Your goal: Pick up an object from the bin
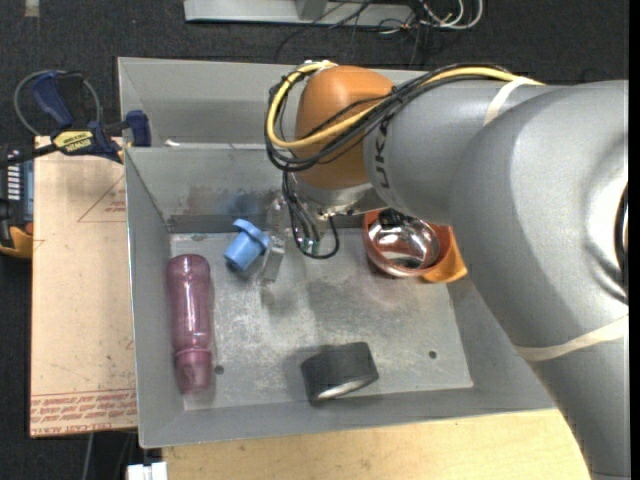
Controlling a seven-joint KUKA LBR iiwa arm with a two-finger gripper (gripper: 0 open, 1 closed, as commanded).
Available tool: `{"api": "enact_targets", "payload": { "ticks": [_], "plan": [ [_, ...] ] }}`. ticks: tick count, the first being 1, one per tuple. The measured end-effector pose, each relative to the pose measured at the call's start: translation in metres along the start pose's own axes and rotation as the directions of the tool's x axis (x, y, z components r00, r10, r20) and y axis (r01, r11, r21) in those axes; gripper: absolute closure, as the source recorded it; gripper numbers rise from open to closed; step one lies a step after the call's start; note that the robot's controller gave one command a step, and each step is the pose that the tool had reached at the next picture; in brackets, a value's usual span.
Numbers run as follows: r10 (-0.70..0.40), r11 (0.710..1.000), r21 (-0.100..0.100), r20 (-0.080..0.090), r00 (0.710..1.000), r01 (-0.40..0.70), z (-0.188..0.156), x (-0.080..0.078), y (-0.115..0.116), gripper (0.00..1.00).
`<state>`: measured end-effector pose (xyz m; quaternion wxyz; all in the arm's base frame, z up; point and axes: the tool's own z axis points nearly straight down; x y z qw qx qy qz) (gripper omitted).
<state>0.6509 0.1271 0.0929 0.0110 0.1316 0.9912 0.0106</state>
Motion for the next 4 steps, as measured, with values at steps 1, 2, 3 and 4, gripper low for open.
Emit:
{"api": "enact_targets", "payload": {
  "ticks": [1, 2, 3, 4],
  "plan": [
    [0.12, 0.993, 0.003, -0.001, 0.993, -0.12, -0.018, -0.003, -0.014, 0.0],
    [0.158, 0.987, -0.003, 0.001, 0.987, -0.158, 0.022, 0.022, 0.037, 1.0],
    [0.157, 0.988, -0.003, 0.001, 0.988, -0.157, 0.022, 0.022, 0.036, 1.0],
    [0.14, 0.99, -0.005, 0.004, 0.99, -0.14, 0.019, 0.014, 0.036, 1.0]
  ]
}}
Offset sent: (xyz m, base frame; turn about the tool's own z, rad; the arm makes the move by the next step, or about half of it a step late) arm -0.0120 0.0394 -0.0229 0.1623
